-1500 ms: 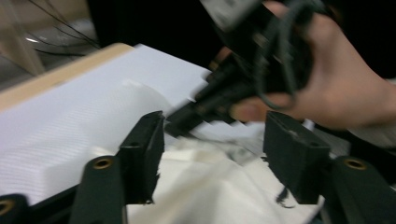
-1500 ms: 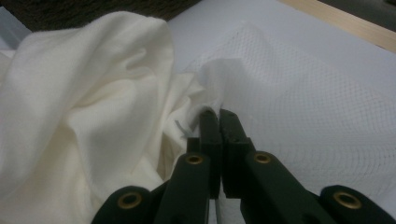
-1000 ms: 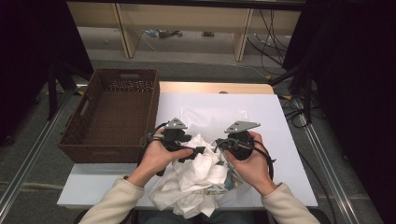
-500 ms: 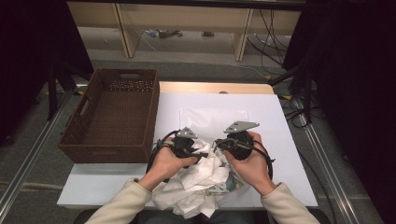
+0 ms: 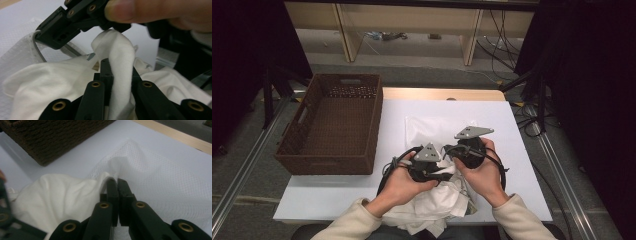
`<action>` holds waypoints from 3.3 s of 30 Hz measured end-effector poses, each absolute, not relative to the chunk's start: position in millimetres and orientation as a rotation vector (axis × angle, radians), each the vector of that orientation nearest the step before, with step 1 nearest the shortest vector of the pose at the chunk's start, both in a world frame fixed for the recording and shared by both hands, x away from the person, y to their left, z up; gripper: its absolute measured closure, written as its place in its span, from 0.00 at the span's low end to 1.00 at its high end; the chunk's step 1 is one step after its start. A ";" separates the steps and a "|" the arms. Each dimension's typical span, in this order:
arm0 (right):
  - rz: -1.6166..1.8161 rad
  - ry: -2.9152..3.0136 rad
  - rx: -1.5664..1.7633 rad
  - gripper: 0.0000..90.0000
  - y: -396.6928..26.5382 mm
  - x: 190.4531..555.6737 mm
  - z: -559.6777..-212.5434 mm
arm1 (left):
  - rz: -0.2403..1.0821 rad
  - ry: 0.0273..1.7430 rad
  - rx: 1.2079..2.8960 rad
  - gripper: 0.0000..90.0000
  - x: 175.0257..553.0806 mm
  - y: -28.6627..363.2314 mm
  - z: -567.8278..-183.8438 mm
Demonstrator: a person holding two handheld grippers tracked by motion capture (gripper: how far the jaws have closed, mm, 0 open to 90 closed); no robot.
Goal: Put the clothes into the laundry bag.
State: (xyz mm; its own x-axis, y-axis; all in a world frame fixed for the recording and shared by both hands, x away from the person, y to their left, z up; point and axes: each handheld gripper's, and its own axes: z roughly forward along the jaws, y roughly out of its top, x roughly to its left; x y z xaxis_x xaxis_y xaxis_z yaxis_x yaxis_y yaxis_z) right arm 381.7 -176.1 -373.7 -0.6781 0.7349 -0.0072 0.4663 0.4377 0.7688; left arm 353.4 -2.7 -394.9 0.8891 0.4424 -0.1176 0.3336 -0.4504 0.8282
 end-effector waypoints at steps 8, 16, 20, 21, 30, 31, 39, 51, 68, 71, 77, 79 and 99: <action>1.091 2.394 0.991 1.00 -169.6 374.7 -372.9 | 0.219 0.705 2.132 0.87 378.3 0.7 -418.9; 1.095 2.380 1.020 1.00 -175.6 376.6 -369.5 | 0.249 0.646 2.076 0.44 368.4 19.4 -379.3; 1.086 2.381 1.015 1.00 -176.4 378.7 -372.0 | 0.336 0.679 2.053 0.35 375.8 37.5 -367.5; 1.084 2.383 1.007 1.00 -175.7 378.8 -372.4 | 0.326 0.707 2.053 0.34 378.6 39.2 -371.1; 1.074 2.396 1.015 1.00 -173.5 379.3 -374.6 | 0.108 0.867 2.083 0.29 408.2 35.1 -423.3; 1.070 2.393 1.047 1.00 -172.3 377.8 -375.3 | 0.098 0.889 2.076 0.29 408.9 32.8 -425.9; 1.059 2.407 1.056 1.00 -169.1 375.4 -376.2 | 0.037 0.877 2.107 0.58 404.7 21.3 -432.5; 1.072 2.391 1.028 1.00 -173.6 378.8 -372.9 | 0.226 0.711 2.155 0.90 377.7 12.3 -408.4; 1.160 2.353 0.987 1.00 -174.6 373.6 -362.9 | 0.242 0.533 2.160 0.90 362.1 -8.0 -396.2; 1.163 2.373 0.976 1.00 -169.9 370.3 -363.0 | 0.216 0.554 2.124 0.89 369.2 -10.3 -403.5; 1.165 2.357 1.000 1.00 -177.0 375.5 -362.8 | 0.200 0.495 2.064 0.90 360.5 -9.7 -395.9; 1.172 2.351 1.006 1.00 -179.4 375.5 -360.8 | 0.222 0.535 2.056 0.90 361.8 -10.1 -397.9; 1.142 2.368 0.944 1.00 -175.2 370.7 -360.4 | 0.582 0.717 2.087 0.91 370.3 6.3 -397.1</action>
State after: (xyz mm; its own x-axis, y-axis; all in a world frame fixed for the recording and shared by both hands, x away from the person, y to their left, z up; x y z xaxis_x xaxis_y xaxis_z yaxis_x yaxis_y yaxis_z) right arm 370.7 -175.2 -360.4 -0.7184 0.6954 -0.0210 0.4167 0.4542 0.7874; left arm 370.3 6.3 -397.1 0.7291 0.6683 0.1478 0.2820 -0.4900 0.8248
